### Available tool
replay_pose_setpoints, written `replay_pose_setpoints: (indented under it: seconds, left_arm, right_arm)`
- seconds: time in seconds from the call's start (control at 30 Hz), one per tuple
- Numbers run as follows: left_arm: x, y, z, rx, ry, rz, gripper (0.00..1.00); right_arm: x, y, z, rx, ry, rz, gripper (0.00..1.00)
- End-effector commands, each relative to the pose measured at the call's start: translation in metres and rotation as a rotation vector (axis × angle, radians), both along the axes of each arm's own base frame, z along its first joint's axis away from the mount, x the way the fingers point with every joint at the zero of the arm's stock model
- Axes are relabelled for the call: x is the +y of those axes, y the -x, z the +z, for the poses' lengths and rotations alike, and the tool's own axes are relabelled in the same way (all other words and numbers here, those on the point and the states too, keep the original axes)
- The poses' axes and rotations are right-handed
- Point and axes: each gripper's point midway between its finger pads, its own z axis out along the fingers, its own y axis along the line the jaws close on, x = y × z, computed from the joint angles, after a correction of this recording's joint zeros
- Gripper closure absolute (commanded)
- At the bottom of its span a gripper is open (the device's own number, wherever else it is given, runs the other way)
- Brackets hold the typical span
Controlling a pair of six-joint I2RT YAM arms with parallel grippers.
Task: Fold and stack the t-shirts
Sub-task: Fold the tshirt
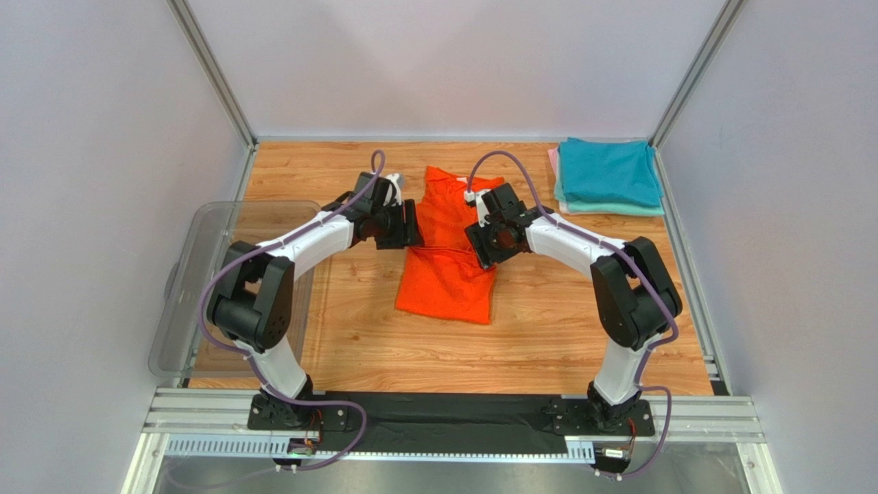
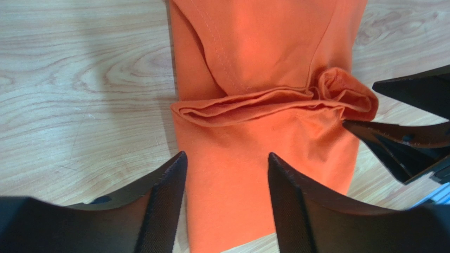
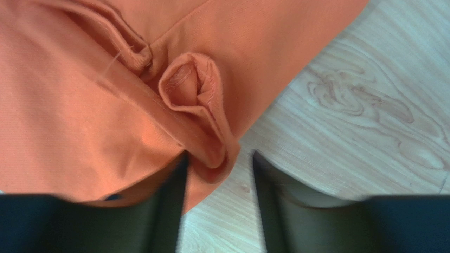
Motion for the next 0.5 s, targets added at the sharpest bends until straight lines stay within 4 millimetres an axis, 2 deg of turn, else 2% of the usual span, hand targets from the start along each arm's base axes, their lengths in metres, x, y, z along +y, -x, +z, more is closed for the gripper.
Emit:
replay_pose_setpoints:
  seconds: [0.0,0.07,0.1,0.13,0.17,0.2,0.27,0.3,0.37,0.43,0.47]
  left_arm:
    - [0.002,-0.011,0.04,-0.102,0.019,0.014,0.13]
    - [0.005,-0.005,0.048,-0.109,0.016,0.008,0.12]
    - [0.008,0.0,0.058,-0.125,0.023,0.011,0.11]
    - [0.01,0.004,0.063,-0.132,0.023,0.014,0.1]
    - [0.013,0.01,0.066,-0.132,0.024,0.02,0.06]
    - [0.018,0.019,0.072,-0.146,0.031,0.025,0.0]
    - [0.023,0.03,0.078,-0.16,0.043,0.042,0.0]
    - [0.029,0.041,0.082,-0.175,0.05,0.053,0.0]
    - [0.036,0.056,0.082,-0.172,0.051,0.07,0.0]
    - [0.044,0.075,0.084,-0.175,0.064,0.083,0.0]
    - [0.048,0.088,0.086,-0.183,0.084,0.087,0.0]
  right_arm:
    - [0.013,-0.014,0.036,-0.078,-0.084,0.004,0.38]
    - [0.015,-0.011,0.054,-0.105,-0.12,0.012,0.31]
    - [0.016,-0.007,0.059,-0.104,-0.135,0.021,0.23]
    - [0.018,-0.002,0.061,-0.092,-0.161,0.008,0.02]
    - [0.02,0.002,0.075,-0.11,-0.194,0.013,0.0]
    - [0.022,0.007,0.079,-0.106,-0.214,0.019,0.0]
    - [0.025,0.019,0.09,-0.101,-0.278,0.021,0.0]
    - [0.029,0.027,0.094,-0.089,-0.316,0.041,0.0]
    - [0.037,0.038,0.096,-0.07,-0.381,0.06,0.0]
    - [0.052,0.051,0.107,-0.047,-0.473,0.12,0.0]
    - [0.061,0.062,0.103,-0.011,-0.494,0.149,0.0]
